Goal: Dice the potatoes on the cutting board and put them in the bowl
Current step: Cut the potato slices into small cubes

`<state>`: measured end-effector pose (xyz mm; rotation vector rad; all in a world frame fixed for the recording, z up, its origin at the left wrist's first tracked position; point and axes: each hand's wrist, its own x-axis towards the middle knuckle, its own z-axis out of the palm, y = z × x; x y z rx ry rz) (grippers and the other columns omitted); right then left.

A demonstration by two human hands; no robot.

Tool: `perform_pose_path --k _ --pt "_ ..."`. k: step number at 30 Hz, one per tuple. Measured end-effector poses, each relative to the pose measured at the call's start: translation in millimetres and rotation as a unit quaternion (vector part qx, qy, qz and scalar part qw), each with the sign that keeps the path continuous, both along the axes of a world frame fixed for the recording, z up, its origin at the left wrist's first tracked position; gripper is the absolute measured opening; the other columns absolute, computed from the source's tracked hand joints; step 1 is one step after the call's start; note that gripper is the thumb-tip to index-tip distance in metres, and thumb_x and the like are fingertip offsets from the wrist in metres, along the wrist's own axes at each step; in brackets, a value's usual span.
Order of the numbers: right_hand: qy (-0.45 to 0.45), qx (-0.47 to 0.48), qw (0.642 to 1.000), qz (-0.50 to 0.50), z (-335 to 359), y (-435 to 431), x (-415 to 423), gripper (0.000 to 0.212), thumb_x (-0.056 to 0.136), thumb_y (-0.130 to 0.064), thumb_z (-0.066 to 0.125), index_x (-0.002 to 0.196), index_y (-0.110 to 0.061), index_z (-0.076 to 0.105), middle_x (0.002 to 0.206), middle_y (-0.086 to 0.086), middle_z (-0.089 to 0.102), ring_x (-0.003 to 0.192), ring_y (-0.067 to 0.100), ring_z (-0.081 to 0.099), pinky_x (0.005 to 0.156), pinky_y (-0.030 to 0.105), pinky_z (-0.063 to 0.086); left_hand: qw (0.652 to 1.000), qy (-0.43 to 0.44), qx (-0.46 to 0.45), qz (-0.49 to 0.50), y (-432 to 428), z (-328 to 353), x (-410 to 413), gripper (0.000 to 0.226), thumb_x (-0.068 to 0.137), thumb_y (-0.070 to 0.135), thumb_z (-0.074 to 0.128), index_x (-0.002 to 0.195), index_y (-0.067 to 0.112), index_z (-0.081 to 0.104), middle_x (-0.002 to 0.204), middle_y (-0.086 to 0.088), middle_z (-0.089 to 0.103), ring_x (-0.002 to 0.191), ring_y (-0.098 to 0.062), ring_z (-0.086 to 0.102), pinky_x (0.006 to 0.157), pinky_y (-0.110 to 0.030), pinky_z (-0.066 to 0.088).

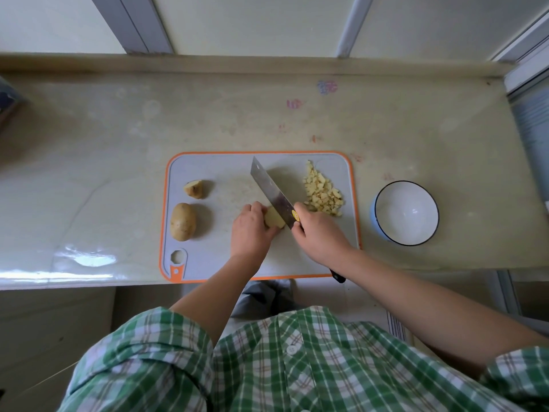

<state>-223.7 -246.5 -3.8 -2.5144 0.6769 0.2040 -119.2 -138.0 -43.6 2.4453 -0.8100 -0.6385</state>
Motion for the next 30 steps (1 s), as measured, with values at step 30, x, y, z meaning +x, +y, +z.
perform_pose_path --k 30 --pt "0.011 -0.001 1.000 0.014 -7.3 6.9 -1.2 0.014 0.093 -0.014 0.043 0.089 -0.017 0.030 0.063 0.009 0.045 0.057 0.032 0.043 0.051 0.035 0.029 0.987 0.083 -0.009 0.138 -1.3 5.9 1.1 0.010 0.083 0.019 0.070 0.088 0.014 0.063 0.072 0.008 0.058 0.077 -0.018 0.060 0.070 -0.027 0.041"
